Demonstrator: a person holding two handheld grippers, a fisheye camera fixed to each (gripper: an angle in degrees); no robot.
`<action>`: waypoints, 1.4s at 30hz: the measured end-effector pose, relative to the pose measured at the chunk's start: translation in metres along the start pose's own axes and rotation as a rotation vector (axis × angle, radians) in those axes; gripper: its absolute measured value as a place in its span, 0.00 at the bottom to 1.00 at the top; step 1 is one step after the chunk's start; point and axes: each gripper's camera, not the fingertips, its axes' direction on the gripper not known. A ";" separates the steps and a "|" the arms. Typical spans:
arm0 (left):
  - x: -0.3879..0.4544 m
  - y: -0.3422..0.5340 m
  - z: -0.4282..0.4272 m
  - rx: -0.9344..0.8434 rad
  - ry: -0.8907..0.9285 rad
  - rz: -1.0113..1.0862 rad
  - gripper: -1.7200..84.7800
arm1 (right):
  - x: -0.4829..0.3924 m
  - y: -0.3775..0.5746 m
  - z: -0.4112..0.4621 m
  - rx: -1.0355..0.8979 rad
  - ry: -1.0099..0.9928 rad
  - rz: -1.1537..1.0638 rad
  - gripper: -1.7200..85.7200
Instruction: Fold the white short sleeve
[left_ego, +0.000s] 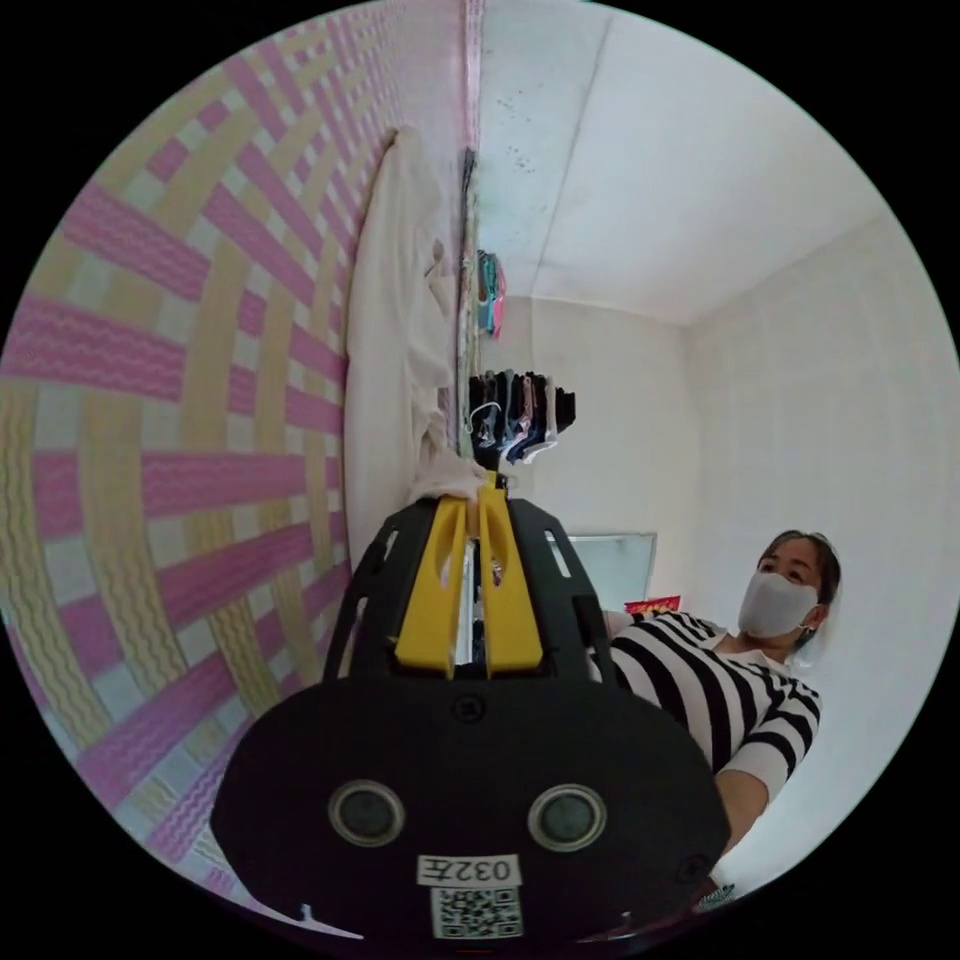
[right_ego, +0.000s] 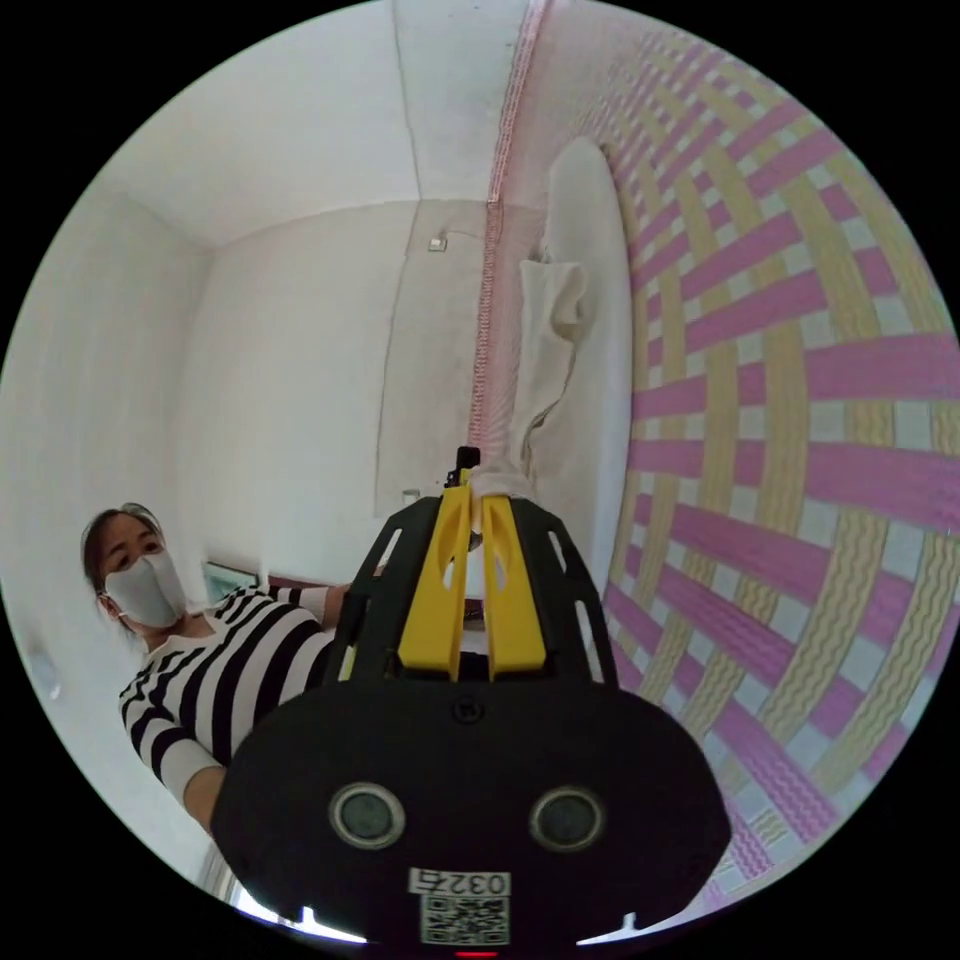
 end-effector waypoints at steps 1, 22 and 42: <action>-0.005 -0.002 0.002 0.011 -0.026 -0.032 0.03 | 0.005 0.002 0.002 0.029 0.025 0.032 0.07; 0.003 0.031 0.086 0.099 -0.402 0.061 0.05 | -0.072 0.035 0.091 0.118 0.387 -0.005 0.13; -0.019 0.255 0.156 -0.156 -0.818 0.366 0.13 | -0.114 0.237 0.173 -0.161 0.721 -0.162 0.11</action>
